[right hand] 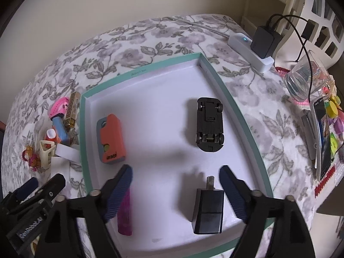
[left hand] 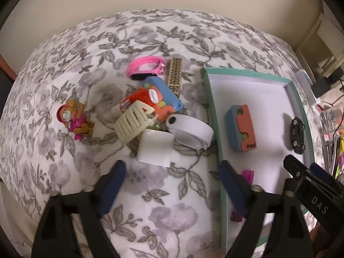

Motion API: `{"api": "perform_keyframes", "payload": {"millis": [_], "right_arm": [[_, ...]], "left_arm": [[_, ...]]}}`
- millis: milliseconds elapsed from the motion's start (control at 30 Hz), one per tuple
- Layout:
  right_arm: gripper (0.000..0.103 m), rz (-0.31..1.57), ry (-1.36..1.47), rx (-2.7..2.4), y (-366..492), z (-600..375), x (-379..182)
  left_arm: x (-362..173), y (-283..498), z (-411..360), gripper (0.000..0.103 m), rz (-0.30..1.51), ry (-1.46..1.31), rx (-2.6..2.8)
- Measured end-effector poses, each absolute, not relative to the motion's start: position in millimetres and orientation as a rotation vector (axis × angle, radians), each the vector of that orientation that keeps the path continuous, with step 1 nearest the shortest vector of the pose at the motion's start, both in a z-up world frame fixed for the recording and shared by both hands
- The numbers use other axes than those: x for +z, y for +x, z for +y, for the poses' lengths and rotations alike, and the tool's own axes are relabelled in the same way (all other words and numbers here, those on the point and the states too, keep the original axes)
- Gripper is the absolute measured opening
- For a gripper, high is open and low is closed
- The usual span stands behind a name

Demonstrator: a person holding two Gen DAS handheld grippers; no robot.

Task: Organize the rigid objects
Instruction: 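Move the left tool to the pink toy pup while the right tool approaches the white charger block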

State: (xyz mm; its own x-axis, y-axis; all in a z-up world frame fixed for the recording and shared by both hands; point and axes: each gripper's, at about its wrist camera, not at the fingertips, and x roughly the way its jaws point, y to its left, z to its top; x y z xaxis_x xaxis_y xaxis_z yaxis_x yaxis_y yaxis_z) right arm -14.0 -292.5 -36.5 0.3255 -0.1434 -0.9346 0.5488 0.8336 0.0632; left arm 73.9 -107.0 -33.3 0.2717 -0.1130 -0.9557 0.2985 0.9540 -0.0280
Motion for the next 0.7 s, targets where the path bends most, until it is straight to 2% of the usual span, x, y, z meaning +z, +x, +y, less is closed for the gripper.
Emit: {"api": "perform_keyframes", "payload": {"millis": [100, 167, 300, 333, 700], "right_arm": [[0.089, 1.142, 0.429, -0.447, -13, -292, -37], [0.096, 1.126, 0.442, -0.435, -13, -291, -36], [0.099, 1.072, 0.464, -0.410, -13, -289, -30], [0.102, 1.058, 0.466, -0.405, -13, -288, -28], [0.103, 0.940, 0.482, -0.271, -3, -260, -6]], "left_arm": [[-32, 77, -102, 0.090, 1.261, 0.154, -0.269], [-31, 79, -99, 0.091, 1.258, 0.145, -0.260], [-27, 84, -90, 0.092, 1.244, 0.121, -0.235], [-25, 85, -86, 0.092, 1.240, 0.113, -0.229], [-4, 106, -33, 0.092, 1.170, 0.059, -0.102]]}}
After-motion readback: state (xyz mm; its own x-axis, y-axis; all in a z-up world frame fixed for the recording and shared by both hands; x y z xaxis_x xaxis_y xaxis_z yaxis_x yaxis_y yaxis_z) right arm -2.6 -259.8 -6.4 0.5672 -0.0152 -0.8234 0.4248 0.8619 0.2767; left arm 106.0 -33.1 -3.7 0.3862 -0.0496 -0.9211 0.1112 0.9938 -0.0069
